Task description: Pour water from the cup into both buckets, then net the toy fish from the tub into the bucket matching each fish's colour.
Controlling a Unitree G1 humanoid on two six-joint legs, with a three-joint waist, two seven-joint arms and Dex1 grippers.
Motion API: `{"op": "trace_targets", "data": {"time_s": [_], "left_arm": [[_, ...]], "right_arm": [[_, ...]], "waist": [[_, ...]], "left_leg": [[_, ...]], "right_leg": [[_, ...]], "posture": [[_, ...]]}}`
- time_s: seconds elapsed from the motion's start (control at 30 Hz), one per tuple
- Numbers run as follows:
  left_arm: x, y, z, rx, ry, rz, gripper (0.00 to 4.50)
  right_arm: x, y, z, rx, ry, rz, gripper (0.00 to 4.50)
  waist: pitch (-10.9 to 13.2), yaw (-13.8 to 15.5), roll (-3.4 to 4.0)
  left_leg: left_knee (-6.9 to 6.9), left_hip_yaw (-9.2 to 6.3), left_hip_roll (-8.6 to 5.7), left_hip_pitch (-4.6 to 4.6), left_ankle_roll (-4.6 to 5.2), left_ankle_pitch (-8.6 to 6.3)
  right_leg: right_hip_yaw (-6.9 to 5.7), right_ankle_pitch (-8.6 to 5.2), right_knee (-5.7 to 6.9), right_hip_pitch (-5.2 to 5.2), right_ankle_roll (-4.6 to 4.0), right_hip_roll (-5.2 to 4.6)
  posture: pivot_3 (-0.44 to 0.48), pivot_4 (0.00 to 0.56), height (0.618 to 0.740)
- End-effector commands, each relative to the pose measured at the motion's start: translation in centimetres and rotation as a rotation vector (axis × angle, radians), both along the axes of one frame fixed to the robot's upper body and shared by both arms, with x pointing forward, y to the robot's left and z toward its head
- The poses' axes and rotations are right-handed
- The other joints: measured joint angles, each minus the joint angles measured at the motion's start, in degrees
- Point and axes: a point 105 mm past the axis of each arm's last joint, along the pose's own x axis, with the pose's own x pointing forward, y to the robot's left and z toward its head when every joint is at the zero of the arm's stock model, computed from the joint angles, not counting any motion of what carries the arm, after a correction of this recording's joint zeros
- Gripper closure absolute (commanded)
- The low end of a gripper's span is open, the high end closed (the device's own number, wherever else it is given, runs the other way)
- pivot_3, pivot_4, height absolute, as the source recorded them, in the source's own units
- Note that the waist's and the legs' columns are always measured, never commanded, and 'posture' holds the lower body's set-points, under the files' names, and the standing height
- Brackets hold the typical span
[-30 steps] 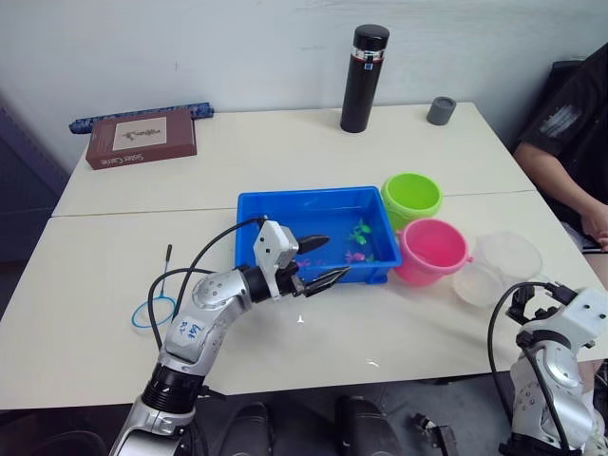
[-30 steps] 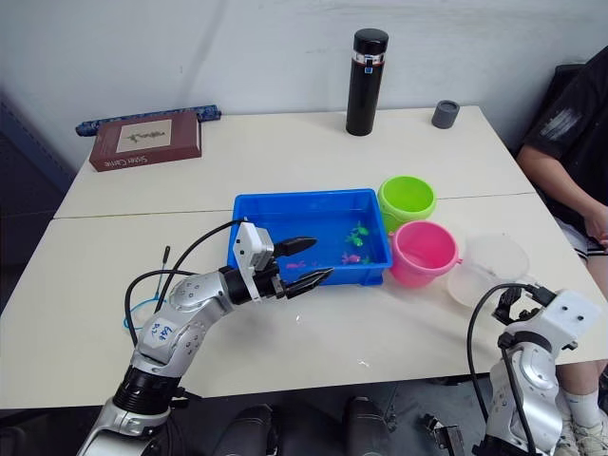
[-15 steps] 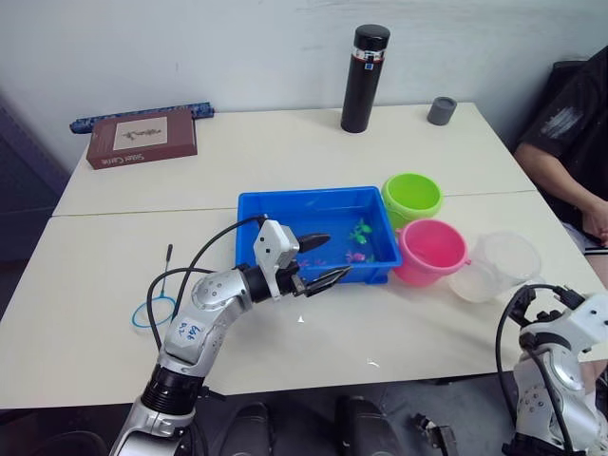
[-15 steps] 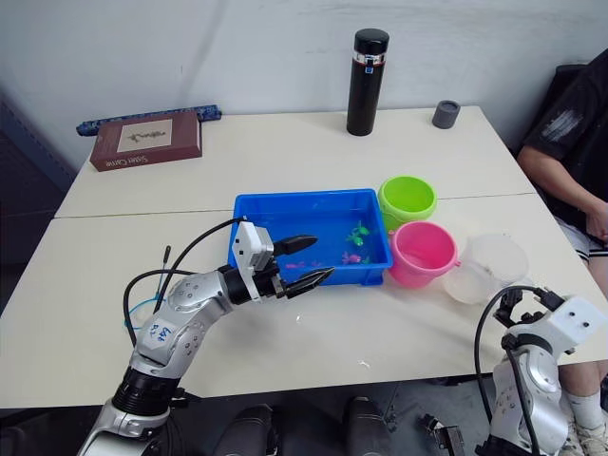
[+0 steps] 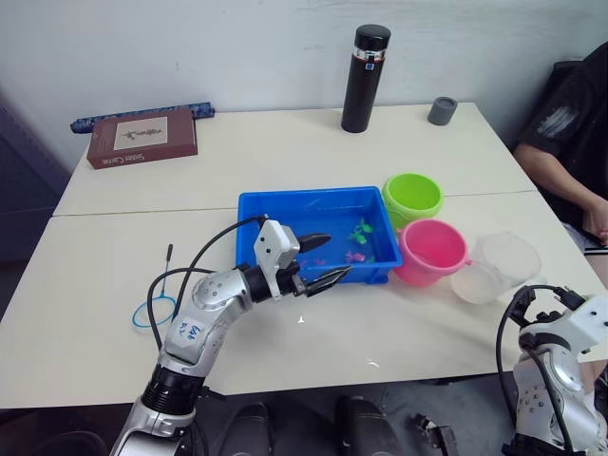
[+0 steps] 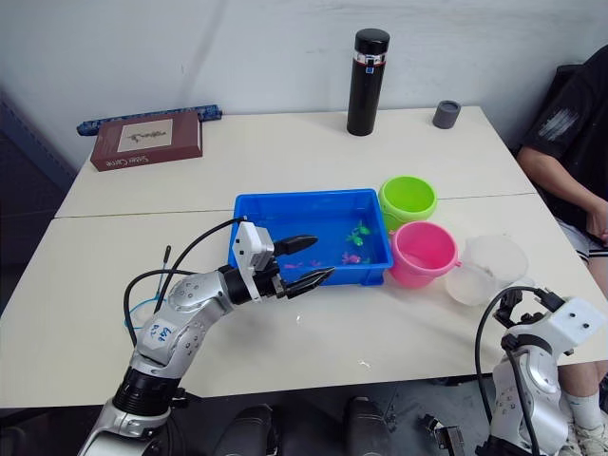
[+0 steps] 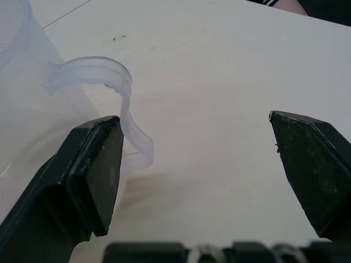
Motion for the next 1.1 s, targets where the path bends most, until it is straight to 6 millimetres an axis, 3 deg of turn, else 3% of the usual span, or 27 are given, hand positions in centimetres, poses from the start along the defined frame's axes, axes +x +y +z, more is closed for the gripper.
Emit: {"op": "trace_targets", "data": {"time_s": [0.03,0.5,0.6,0.7,0.8,0.83,1.1], "left_arm": [[-0.37,-0.16,1.05,-0.017,-0.049,-0.012,0.74],[-0.37,-0.18,1.00,-0.018,-0.048,-0.010,0.74],[-0.36,-0.21,0.99,-0.018,-0.048,-0.011,0.68],[-0.33,-0.22,0.99,-0.019,-0.048,-0.011,0.68],[-0.29,-0.24,0.99,-0.019,-0.048,-0.011,0.68],[-0.29,-0.24,0.99,-0.019,-0.047,-0.011,0.68],[-0.24,-0.27,1.01,-0.020,-0.049,-0.012,0.68]], "right_arm": [[-0.05,-0.54,1.16,-0.016,-0.040,-0.015,0.00],[0.18,-0.60,1.28,-0.012,-0.047,-0.007,0.00],[0.15,-0.62,1.27,-0.013,-0.045,-0.007,0.89],[0.10,-0.70,1.26,-0.014,-0.045,-0.010,2.41],[0.07,-0.80,1.23,-0.015,-0.044,-0.013,3.64],[0.07,-0.80,1.23,-0.015,-0.044,-0.014,4.30],[-0.05,-0.93,1.22,-0.016,-0.041,-0.021,4.44]], "waist": [[0.00,-0.01,0.00],[0.00,-0.01,0.00],[0.01,0.00,0.01],[0.01,0.00,0.01],[0.01,0.01,0.01],[0.01,0.01,0.01],[0.01,0.01,0.01]], "left_leg": [[0.00,0.00,0.00,0.00,0.00,0.00],[0.00,0.00,0.00,0.00,0.00,0.00],[0.00,0.00,0.00,0.00,0.00,0.00],[-0.01,-0.01,0.00,0.00,0.00,0.00],[-0.01,-0.01,0.00,-0.01,0.00,0.00],[-0.01,-0.01,0.00,-0.01,0.00,0.00],[-0.01,-0.01,0.00,-0.02,0.01,0.00]], "right_leg": [[0.00,0.00,0.00,0.00,-0.01,0.00],[0.00,-0.01,0.00,0.00,-0.01,0.00],[0.00,-0.02,-0.01,0.00,-0.03,0.00],[0.00,-0.02,-0.02,0.00,-0.04,0.00],[0.00,-0.02,-0.03,0.00,-0.04,0.00],[0.00,-0.02,-0.03,0.00,-0.04,-0.01],[0.00,-0.02,-0.05,0.00,-0.05,0.00]], "posture": [[0.000,0.150,0.740],[0.000,0.150,0.740],[0.000,0.150,0.740],[0.000,0.150,0.740],[0.000,0.150,0.740],[0.000,0.150,0.740],[0.000,0.150,0.740]]}}
